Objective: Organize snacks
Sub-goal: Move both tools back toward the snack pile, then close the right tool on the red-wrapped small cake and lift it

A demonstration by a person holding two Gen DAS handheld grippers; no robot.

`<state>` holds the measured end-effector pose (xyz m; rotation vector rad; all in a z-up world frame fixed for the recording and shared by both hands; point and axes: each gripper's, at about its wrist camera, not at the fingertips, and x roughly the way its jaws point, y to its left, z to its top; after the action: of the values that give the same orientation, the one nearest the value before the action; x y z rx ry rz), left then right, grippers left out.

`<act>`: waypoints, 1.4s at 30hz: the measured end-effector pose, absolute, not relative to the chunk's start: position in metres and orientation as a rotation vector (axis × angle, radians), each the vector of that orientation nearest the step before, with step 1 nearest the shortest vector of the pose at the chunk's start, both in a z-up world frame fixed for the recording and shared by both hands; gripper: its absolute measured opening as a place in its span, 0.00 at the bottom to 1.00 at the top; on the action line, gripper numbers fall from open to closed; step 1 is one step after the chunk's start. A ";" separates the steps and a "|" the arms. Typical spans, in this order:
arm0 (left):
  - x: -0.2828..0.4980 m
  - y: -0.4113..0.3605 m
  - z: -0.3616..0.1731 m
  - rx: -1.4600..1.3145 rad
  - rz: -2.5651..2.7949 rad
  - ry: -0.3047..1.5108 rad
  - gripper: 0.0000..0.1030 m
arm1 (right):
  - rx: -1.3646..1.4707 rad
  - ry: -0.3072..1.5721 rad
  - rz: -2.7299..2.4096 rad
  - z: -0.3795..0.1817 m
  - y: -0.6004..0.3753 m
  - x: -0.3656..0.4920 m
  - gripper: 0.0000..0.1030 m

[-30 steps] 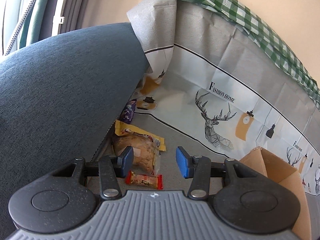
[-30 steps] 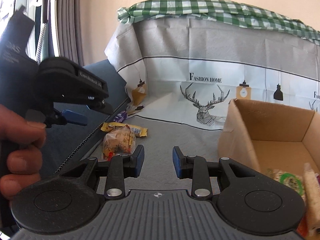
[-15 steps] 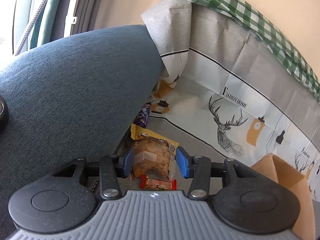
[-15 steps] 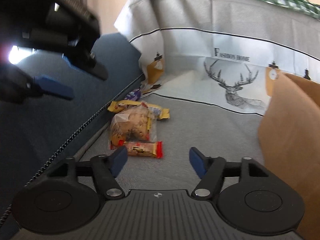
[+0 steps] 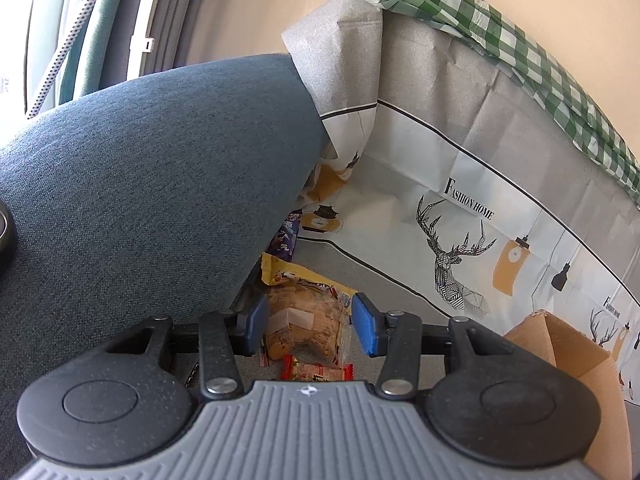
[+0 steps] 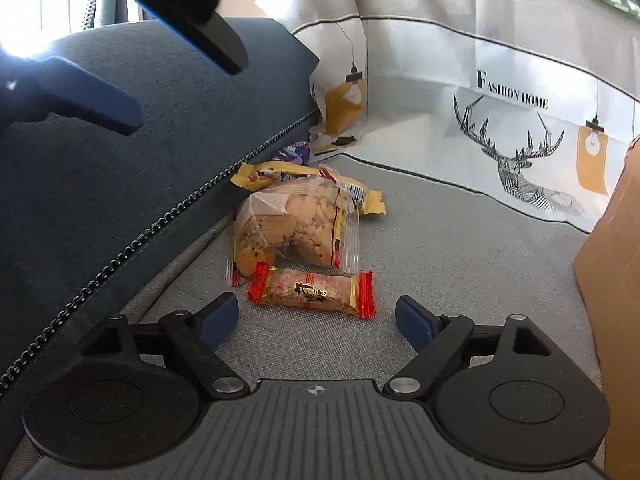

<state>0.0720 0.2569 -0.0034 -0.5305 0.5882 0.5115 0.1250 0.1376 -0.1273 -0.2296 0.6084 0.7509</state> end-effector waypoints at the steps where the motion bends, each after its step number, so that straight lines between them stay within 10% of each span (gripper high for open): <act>1: 0.072 0.257 -0.003 -0.532 0.511 0.588 0.50 | -0.232 0.610 0.747 -0.127 0.139 0.126 0.83; 11: 0.072 0.258 -0.003 -0.539 0.515 0.586 0.50 | -0.229 0.596 0.759 -0.127 0.131 0.125 0.51; 13: 0.071 0.258 -0.003 -0.545 0.514 0.583 0.50 | -0.238 0.592 0.750 -0.125 0.127 0.124 0.13; 22: 0.058 0.263 0.001 -0.600 0.519 0.552 0.50 | -0.250 0.594 0.743 -0.113 0.106 0.116 0.14; 24: 0.056 0.263 0.002 -0.599 0.519 0.548 0.50 | -0.249 0.606 0.761 -0.114 0.108 0.115 0.34; 26: 0.057 0.264 0.002 -0.599 0.518 0.549 0.50 | -0.249 0.588 0.761 -0.116 0.110 0.112 0.76; 27: 0.057 0.264 0.003 -0.599 0.517 0.549 0.50 | -0.251 0.574 0.760 -0.117 0.113 0.111 0.79; 42: 0.062 0.265 0.003 -0.597 0.509 0.550 0.50 | -0.242 0.610 0.779 -0.129 0.149 0.136 0.73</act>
<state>0.0623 0.2650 0.0026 -0.5968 0.5497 0.5085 0.1360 0.1493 -0.1292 -0.2420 0.6096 0.7787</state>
